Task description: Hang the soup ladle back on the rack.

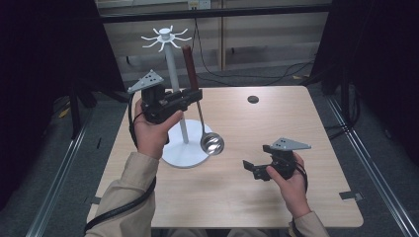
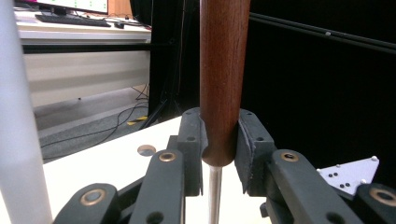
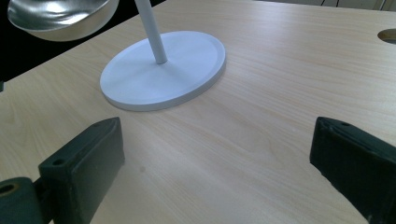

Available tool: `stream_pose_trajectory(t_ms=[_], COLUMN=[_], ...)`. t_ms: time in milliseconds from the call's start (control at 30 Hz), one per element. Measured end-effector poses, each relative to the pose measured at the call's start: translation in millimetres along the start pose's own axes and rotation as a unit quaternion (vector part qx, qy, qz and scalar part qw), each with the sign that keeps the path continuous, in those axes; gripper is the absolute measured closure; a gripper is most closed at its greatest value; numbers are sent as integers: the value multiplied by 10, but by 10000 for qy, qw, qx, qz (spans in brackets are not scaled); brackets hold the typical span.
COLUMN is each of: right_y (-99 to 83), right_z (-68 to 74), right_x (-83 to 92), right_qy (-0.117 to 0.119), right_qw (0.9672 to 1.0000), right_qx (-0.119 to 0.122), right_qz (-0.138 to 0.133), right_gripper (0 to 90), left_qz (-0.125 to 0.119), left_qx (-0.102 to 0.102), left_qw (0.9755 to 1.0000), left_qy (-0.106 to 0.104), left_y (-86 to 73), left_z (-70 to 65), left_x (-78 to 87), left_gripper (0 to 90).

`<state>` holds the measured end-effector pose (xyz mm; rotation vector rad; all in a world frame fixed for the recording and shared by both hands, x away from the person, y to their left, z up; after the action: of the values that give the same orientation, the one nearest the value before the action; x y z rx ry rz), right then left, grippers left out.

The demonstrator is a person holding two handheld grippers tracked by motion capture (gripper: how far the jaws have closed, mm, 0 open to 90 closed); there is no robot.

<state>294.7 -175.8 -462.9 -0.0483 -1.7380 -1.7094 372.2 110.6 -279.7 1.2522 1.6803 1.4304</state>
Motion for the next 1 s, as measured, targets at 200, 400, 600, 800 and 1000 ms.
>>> stream_pose_trajectory(t_ms=[200, 400, 600, 800, 1000], right_y=[6, 6, 16, 18, 19], right_z=[2, -13, -19, -21, -21], right_x=[1, 5, 18, 22, 21], right_qy=[4, 7, -1, 3, 1], right_qw=[10000, 10000, 10000, 10000, 10000], right_qx=[-7, -12, -18, -23, -15], right_qz=[-8, -11, -31, -31, -34], right_gripper=[28, 29, 29, 29, 30], left_qz=[-65, -58, -110, -163, -166], left_qx=[11, 44, 18, 92, 106], left_qw=[10000, 10000, 9999, 9998, 9996], left_qy=[1, 37, 61, 103, 194], left_y=[36, 33, 57, 52, 44], left_z=[32, 70, 70, 114, 151], left_x=[11, 8, 21, 58, 81], left_gripper=[740, 740, 740, 740, 740])
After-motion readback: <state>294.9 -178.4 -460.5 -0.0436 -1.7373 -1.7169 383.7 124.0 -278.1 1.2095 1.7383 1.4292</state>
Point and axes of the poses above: each handheld gripper's, and its own axes: x roughly backward along the jaws, y roughly out of its top, z roughly to its left, the point moved 3 cm from there along -x, roughly forward along the jaws, and after that the axes turned 10 degrees about -y, right-handed, at the moved point
